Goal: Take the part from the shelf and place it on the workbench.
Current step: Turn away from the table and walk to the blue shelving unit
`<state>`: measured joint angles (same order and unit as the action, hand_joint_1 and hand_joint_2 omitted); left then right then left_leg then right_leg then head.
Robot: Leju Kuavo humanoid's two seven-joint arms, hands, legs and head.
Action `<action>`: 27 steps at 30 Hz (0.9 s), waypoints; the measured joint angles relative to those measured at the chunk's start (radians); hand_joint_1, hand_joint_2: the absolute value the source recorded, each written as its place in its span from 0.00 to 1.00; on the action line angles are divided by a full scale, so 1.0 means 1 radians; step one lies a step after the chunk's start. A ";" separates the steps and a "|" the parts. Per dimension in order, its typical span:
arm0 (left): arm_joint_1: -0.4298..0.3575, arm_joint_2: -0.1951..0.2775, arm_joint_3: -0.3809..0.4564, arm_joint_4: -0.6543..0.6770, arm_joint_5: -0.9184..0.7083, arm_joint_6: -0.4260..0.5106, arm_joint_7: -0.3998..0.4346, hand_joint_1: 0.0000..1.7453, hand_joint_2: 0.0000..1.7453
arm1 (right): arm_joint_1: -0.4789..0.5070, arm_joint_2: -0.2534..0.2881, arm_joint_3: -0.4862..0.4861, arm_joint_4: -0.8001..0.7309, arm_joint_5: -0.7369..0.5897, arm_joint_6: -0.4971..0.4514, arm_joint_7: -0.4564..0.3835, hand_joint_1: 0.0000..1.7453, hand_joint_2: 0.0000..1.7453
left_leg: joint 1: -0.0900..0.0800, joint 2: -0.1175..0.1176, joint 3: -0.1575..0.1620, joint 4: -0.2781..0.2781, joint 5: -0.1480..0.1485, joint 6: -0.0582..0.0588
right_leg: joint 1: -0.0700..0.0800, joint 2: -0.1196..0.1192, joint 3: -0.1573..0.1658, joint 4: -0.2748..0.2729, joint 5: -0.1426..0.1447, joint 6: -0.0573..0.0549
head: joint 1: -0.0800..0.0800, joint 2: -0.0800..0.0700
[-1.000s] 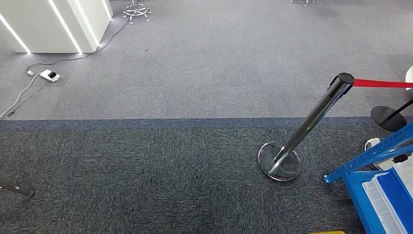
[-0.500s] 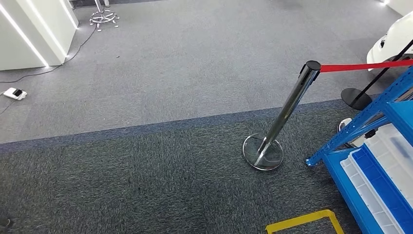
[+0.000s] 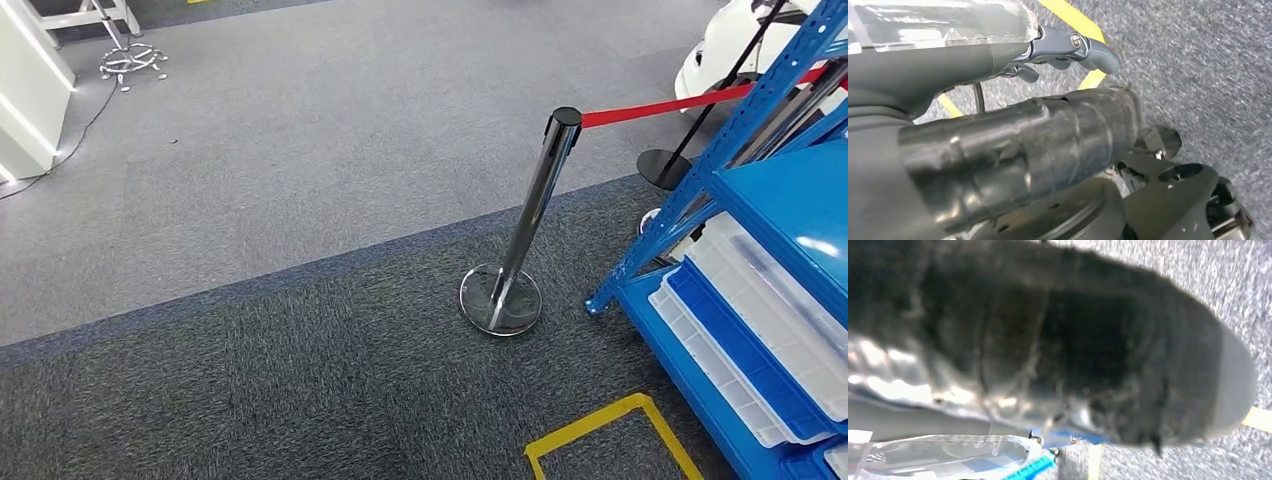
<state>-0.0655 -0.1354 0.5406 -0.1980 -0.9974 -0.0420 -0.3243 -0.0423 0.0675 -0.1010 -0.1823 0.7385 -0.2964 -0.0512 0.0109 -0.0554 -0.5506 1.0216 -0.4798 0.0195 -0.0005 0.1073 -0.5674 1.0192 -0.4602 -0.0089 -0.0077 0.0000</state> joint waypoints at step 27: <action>0.000 -0.003 0.001 0.000 0.000 0.001 -0.002 0.00 0.00 | 0.000 0.001 -0.002 0.000 0.001 -0.002 -0.003 0.00 0.00 | 0.003 0.040 -0.049 0.134 -0.046 -0.015 | -0.001 -0.036 0.010 -0.013 0.007 -0.022 | 0.000 0.000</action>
<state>-0.0650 -0.1384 0.5419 -0.1980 -0.9973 -0.0410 -0.3260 -0.0427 0.0684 -0.1027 -0.1823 0.7392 -0.2983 -0.0542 0.0137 -0.0158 -0.5999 1.1554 -0.5260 0.0046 -0.0011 0.0717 -0.5576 1.0067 -0.4527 -0.0305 -0.0078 0.0000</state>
